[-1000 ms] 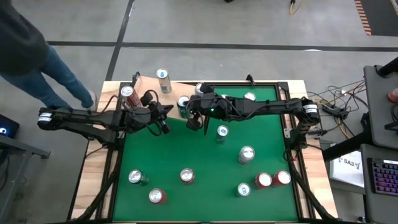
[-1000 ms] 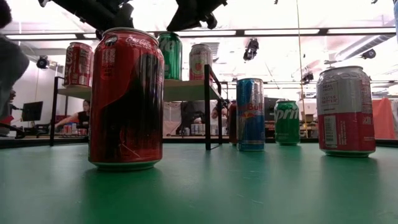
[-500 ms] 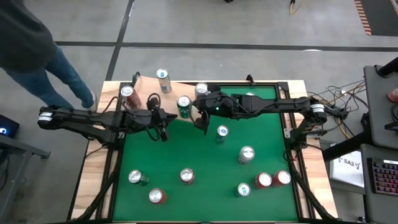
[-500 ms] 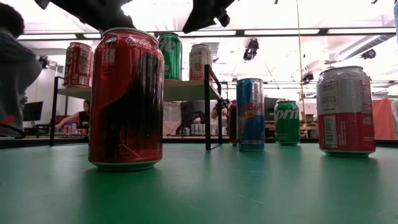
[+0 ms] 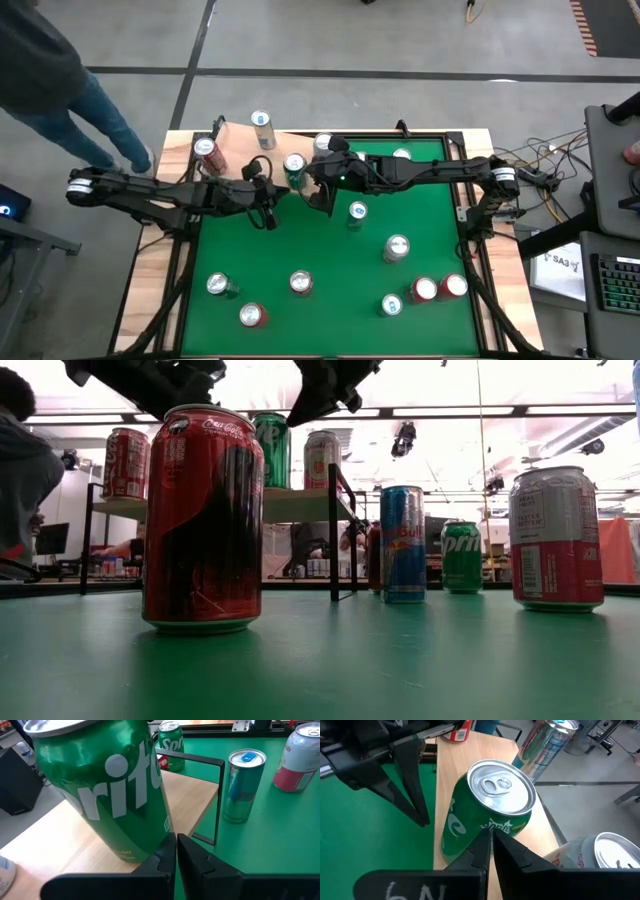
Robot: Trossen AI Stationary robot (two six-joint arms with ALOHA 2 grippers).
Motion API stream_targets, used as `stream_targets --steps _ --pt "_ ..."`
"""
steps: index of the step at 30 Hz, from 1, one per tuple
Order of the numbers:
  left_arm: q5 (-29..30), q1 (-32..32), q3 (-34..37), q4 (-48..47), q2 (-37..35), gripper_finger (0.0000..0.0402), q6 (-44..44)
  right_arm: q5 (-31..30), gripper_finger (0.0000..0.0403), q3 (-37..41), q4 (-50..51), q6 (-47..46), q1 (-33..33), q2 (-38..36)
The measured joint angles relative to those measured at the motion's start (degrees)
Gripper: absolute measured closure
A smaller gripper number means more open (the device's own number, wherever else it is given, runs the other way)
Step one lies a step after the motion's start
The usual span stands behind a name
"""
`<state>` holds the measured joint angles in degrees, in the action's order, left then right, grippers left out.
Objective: Place canned beverage on shelf
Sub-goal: Put the green soda can on the shelf
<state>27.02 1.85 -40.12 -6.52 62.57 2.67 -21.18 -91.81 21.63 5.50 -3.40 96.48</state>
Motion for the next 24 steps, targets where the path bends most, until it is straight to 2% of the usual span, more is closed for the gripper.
stream_targets --steps 6,12,19,24 --pt "0.05 0.00 0.00 0.70 0.84 0.0402 0.01 -5.73 0.0390 0.00 -0.13 0.76 0.00 0.38" --pt "0.05 0.00 0.00 1.11 0.72 0.0402 0.02 -5.98 0.0390 0.00 -1.30 2.04 0.00 0.38" --pt "0.05 0.00 0.00 1.44 0.79 0.0402 0.73 -5.57 0.0390 0.00 -0.52 0.03 0.94 0.38" --pt "0.48 0.00 0.00 1.44 0.79 0.0402 0.77 0.70 0.0390 0.00 -0.93 -1.03 1.66 0.36"
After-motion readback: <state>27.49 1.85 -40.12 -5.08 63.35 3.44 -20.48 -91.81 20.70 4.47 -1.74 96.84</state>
